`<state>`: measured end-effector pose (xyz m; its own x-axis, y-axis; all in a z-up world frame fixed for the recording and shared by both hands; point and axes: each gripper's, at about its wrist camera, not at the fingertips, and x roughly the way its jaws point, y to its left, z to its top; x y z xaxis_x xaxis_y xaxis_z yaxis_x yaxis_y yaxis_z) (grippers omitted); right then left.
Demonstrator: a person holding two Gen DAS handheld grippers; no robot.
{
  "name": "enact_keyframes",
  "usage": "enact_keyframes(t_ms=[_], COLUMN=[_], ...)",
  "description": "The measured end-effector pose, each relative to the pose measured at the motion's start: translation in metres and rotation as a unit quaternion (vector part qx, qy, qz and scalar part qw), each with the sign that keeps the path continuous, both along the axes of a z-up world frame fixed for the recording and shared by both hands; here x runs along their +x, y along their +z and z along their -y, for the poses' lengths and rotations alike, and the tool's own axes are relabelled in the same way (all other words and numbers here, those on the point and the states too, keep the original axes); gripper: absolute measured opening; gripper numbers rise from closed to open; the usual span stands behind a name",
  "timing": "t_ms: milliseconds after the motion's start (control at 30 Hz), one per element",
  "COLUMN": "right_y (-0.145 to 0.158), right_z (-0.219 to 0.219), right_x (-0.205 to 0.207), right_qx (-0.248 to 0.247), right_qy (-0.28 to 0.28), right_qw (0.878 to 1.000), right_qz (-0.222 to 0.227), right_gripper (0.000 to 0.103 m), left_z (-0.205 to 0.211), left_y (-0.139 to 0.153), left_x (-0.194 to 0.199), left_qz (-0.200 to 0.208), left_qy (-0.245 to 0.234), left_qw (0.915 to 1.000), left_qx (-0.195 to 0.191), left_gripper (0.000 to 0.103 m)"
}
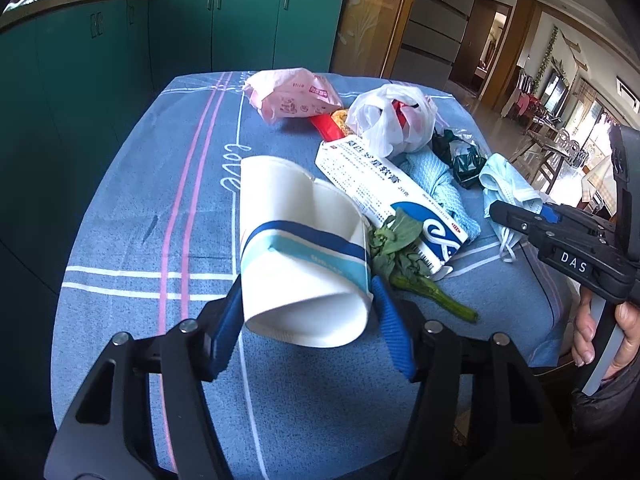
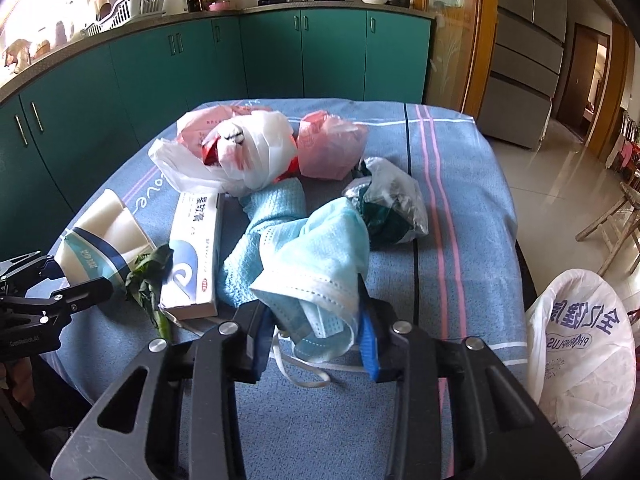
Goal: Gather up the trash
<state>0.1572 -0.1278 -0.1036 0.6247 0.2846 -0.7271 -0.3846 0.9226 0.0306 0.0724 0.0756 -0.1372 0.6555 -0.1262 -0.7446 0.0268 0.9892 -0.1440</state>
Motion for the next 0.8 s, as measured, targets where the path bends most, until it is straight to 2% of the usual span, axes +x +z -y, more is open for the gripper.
enact_keyframes(t_ms=[267, 333, 467, 800], right_y=[0.018, 0.022, 0.028, 0.009], right_z=[0.006, 0.008, 0.009, 0.008], right_x=[-0.009, -0.009, -0.012, -0.004], right_qx=[0.012, 0.023, 0.035, 0.016], right_qy=[-0.002, 0.0, 0.006, -0.001], right_qw=[1.0, 1.0, 0.999, 1.0], right_qz=[0.019, 0.018, 0.02, -0.006], right_gripper=[0.036, 0.036, 0.036, 0.036], left_z=[0.0, 0.0, 0.001, 0.002], left_y=[0.019, 0.021, 0.022, 0.003], left_x=[-0.008, -0.009, -0.009, 0.001], left_qz=[0.029, 0.032, 0.032, 0.0], left_qy=[0.003, -0.001, -0.005, -0.003], left_qw=[0.9995, 0.9994, 0.9992, 0.9997], left_qx=[-0.009, -0.016, -0.025, -0.023], left_gripper=[0.062, 0.055, 0.054, 0.05])
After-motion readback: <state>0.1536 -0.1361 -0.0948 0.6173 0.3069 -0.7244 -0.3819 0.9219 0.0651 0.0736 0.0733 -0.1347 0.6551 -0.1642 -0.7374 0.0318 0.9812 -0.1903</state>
